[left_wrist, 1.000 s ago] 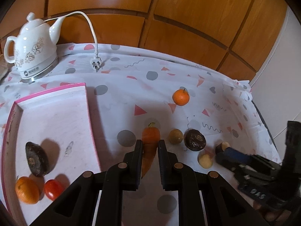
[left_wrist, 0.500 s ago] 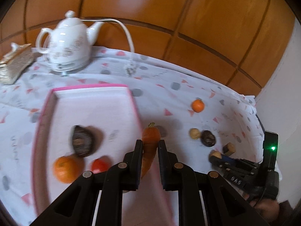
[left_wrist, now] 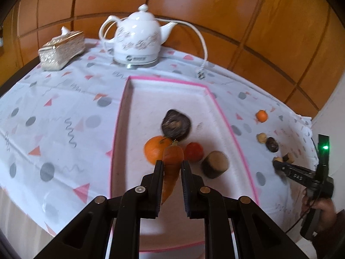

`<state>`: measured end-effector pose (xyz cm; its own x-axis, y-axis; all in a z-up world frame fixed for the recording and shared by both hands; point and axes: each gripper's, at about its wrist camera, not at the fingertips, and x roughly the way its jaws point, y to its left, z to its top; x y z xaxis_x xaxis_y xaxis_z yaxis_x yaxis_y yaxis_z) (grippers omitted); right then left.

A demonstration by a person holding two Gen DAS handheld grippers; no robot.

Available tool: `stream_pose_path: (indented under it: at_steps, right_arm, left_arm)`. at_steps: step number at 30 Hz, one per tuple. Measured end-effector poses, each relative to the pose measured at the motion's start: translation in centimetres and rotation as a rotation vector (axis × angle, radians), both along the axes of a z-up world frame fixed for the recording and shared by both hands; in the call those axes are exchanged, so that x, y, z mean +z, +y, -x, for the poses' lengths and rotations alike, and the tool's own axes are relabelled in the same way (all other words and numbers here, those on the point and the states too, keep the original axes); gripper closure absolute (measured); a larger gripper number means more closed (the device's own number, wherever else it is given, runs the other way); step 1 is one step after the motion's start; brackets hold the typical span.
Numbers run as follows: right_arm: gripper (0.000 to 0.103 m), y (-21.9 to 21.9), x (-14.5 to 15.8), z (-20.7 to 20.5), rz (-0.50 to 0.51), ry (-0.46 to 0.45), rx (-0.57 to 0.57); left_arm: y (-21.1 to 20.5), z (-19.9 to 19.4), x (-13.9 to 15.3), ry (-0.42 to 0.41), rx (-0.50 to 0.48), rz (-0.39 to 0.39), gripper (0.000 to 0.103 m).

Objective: Organize fruits
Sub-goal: 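Carry the carrot into the tray with the left tool while the right tool grasps a tan round fruit, then lower the tan round fruit into the pink tray and open the right tool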

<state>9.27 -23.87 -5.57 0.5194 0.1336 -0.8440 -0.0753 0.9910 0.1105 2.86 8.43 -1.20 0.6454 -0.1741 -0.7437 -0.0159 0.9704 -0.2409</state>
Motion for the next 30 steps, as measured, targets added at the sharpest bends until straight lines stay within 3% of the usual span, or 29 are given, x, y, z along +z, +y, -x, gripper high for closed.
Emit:
stream_pose_path:
  at_steps: [5, 9, 10, 14, 17, 30]
  right_arm:
    - [0.078, -0.1, -0.1, 0.1, 0.005, -0.012, 0.009]
    - [0.078, 0.1, -0.1, 0.3, 0.018, -0.019, 0.010]
    - [0.078, 0.1, -0.1, 0.3, 0.019, -0.022, 0.009]
    - [0.078, 0.2, -0.1, 0.4, 0.019, -0.032, 0.006]
    - [0.078, 0.0, -0.1, 0.5, 0.007, -0.037, -0.001]
    - [0.078, 0.7, 0.4, 1.6, -0.024, -0.038, -0.006]
  left_arm:
    - [0.3, -0.3, -0.8, 0.024, 0.036, 0.004, 0.084]
    - [0.7, -0.1, -0.6, 0.022, 0.085, 0.001, 0.049]
    - [0.7, 0.0, -0.5, 0.014, 0.099, -0.006, 0.045]
    - [0.6, 0.2, 0.6, -0.022, 0.117, -0.055, 0.044]
    - [0.7, 0.4, 1.1, -0.040, 0.128, -0.056, 0.038]
    - [0.0, 0.7, 1.1, -0.039, 0.112, -0.085, 0.037]
